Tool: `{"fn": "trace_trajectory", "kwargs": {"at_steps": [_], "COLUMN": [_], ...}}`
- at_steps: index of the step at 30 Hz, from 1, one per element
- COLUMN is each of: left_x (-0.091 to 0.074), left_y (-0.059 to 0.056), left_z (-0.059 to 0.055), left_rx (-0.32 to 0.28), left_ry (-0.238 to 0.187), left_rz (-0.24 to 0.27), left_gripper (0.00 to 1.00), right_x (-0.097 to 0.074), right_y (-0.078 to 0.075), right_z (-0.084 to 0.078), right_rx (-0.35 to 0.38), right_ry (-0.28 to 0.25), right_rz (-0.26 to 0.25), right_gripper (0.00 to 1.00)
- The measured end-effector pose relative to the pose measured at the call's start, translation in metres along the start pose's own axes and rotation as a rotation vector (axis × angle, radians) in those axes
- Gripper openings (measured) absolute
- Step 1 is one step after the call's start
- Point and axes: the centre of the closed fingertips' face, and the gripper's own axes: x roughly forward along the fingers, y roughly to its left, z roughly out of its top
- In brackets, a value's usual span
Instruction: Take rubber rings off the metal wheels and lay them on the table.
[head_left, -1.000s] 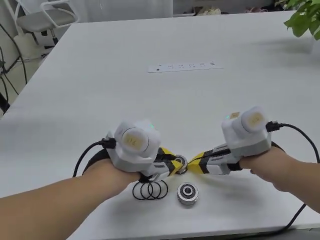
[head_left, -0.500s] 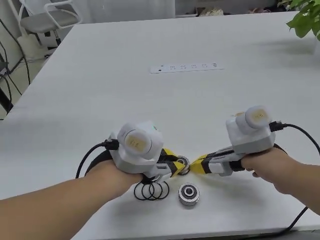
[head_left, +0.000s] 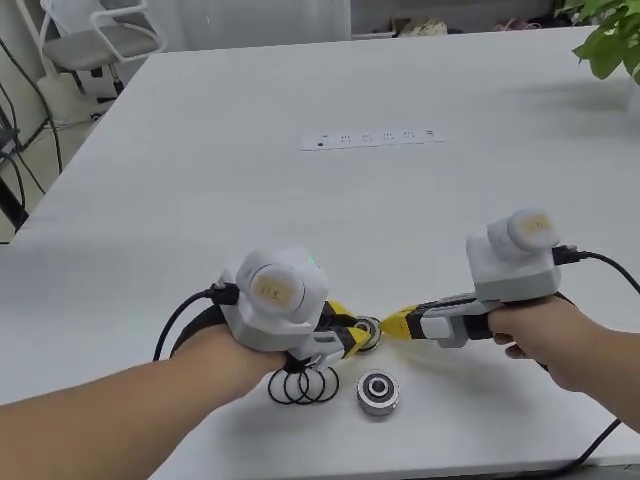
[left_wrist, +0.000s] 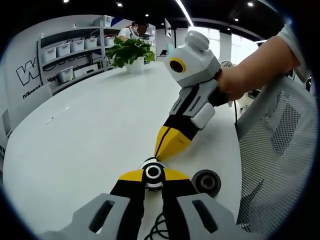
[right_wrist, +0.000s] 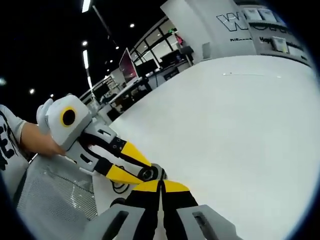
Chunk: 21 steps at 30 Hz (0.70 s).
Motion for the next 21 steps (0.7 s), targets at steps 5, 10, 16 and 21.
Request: {"fn": "trace_trajectory", "kwargs": {"at_steps": [5, 10, 16, 21], "left_x": [0.0001, 0.0002, 0.0002, 0.0000], "left_y": [-0.0002, -0.0007, -0.0004, -0.0006], "left_z": [-0.0001, 0.0000, 0.0000, 0.0001], "left_rx": [0.000, 0.001, 0.002, 0.003], "left_ry": [0.001, 0.001, 0.002, 0.003], "left_rz": [0.000, 0.000, 0.001, 0.001], "left_gripper": [0.07, 0.07, 0.07, 0.07], "right_x": [-0.0007, -0.0015, -0.0009, -0.0008], "right_y": [0.0070, 0.0050, 0.0067, 0.0088], "right_z": [0.0008, 0.0001, 0.0006, 0.0008], "right_rx": [0.054, 0.085, 0.103, 0.105], "right_ry": [-0.015, -0.018, -0.021, -0.020], "right_rz": [0.024, 0.019, 0.021, 0.018], "right_gripper": [0.00, 0.00, 0.00, 0.00]}}
